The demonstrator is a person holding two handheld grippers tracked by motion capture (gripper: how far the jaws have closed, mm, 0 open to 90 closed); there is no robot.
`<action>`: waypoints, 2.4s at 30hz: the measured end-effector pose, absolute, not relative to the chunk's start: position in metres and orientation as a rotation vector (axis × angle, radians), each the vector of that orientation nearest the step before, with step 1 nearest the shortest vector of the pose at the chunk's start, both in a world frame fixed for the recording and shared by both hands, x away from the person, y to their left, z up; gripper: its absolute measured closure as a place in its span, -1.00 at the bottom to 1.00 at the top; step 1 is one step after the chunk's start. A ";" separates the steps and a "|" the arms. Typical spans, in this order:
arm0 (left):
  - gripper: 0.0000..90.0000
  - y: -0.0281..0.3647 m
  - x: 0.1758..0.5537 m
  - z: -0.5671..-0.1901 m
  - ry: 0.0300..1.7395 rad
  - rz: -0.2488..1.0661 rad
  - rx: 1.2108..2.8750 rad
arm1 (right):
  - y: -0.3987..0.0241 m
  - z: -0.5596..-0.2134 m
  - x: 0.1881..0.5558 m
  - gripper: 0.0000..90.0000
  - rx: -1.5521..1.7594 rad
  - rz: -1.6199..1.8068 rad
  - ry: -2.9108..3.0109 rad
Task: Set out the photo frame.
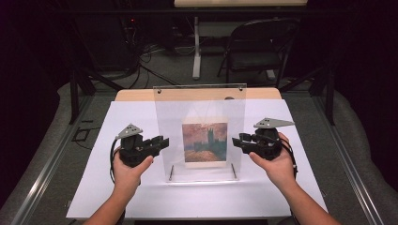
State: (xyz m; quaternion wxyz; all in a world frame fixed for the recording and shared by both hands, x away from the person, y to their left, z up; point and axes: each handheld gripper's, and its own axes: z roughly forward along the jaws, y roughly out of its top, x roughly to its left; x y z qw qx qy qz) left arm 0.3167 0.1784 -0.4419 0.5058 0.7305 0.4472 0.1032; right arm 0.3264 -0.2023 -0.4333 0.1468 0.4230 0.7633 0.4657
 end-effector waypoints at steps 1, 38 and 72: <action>0.49 0.179 0.316 -0.442 1.075 0.252 1.763 | -0.202 -0.433 0.325 0.38 1.216 1.342 2.194; 0.41 0.181 0.288 -0.450 1.031 0.240 1.724 | -0.206 -0.442 0.290 0.39 1.189 1.410 2.142; 0.18 0.190 0.281 -0.442 1.044 0.271 1.758 | -0.215 -0.441 0.287 0.17 1.211 1.455 2.138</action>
